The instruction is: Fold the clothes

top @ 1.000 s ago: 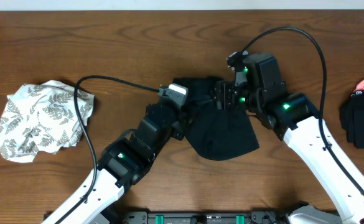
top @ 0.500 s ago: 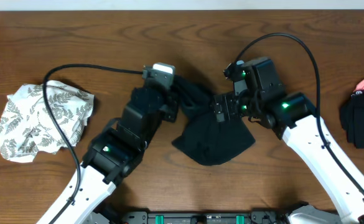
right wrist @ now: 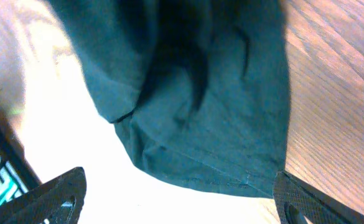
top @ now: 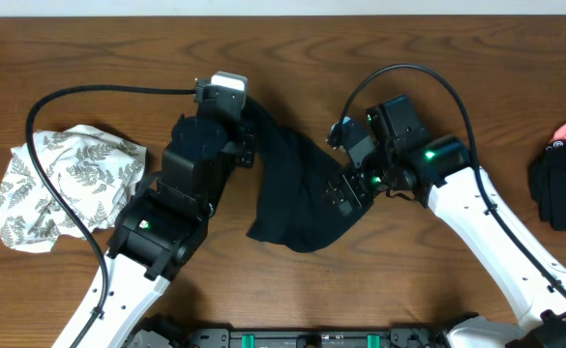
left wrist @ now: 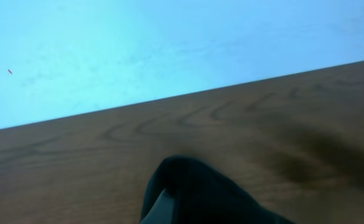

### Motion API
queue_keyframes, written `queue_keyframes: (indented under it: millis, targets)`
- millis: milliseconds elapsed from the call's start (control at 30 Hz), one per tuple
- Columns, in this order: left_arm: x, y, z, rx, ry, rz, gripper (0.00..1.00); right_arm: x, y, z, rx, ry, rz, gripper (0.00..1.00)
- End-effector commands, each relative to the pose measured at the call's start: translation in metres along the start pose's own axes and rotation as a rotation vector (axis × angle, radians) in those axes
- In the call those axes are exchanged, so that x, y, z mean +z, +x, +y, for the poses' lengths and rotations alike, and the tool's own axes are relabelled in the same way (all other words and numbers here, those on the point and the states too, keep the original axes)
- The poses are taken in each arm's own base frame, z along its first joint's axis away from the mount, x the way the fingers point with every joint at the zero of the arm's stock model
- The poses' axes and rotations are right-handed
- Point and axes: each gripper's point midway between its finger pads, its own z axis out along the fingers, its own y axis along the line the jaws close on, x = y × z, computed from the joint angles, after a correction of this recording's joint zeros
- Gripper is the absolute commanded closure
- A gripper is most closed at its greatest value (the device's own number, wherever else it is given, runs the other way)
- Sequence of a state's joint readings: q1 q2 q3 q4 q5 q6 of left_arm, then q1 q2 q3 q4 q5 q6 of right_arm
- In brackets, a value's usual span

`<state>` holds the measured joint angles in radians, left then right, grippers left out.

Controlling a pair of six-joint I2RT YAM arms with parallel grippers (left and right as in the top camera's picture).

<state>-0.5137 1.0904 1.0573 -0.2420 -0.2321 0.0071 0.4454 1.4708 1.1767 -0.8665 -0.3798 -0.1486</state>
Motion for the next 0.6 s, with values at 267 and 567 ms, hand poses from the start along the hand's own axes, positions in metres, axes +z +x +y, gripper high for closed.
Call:
queue_keyframes:
  millis: [267, 567]
  targets:
    - [-0.016, -0.072, 0.014, -0.014, -0.067, -0.202, 0.94, 0.025, 0.004, 0.016, -0.031, -0.064, 0.049, 0.07]
    - [-0.027, -0.112, 0.016, 0.003, -0.08, -0.309, 0.94, 0.031, -0.001, 0.016, -0.047, -0.065, 0.036, 0.02]
